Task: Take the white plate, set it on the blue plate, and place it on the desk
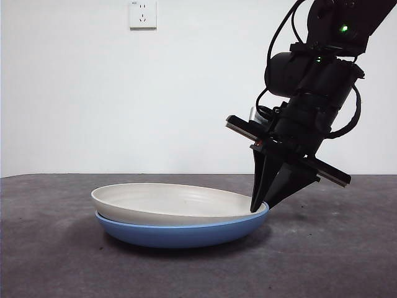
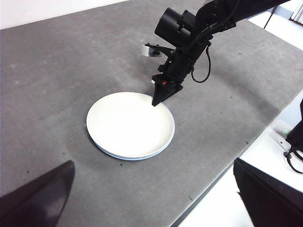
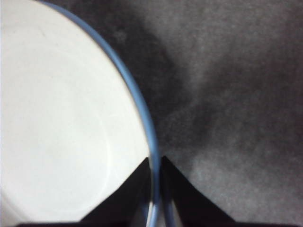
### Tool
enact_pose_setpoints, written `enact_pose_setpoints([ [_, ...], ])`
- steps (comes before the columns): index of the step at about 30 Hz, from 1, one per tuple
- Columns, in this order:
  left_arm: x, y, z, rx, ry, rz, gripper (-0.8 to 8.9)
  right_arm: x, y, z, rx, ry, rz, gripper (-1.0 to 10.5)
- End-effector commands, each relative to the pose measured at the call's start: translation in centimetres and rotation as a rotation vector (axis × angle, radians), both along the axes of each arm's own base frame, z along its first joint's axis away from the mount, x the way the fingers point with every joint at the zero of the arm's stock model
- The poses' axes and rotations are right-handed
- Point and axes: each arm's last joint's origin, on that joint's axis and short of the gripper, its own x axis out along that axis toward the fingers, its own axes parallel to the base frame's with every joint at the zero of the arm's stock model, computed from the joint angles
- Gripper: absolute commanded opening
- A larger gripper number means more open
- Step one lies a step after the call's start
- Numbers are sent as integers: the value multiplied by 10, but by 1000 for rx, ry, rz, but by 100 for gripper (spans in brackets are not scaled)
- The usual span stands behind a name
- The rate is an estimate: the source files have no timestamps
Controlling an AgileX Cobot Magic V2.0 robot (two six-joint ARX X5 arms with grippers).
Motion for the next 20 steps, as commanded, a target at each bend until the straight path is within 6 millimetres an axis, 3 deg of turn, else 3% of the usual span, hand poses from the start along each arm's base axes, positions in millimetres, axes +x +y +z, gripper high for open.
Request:
enact_pose_setpoints([
  [1, 0, 0, 3, -5, -15, -11, 626, 5, 5, 2, 4, -29, 18, 54],
  [7, 0, 0, 3, -5, -14, -11, 626, 5, 5, 3, 2, -48, 37, 355],
  [11, 0, 0, 3, -4, -17, -12, 626, 5, 3, 12, 6, -79, 55, 404],
  [15, 0, 0, 3, -2, -19, -14, 626, 0, 0, 36, 14, -138, 66, 431],
  [20, 0, 0, 3, -1, -19, -14, 626, -18, -8, 82, 21, -246, 76, 498],
])
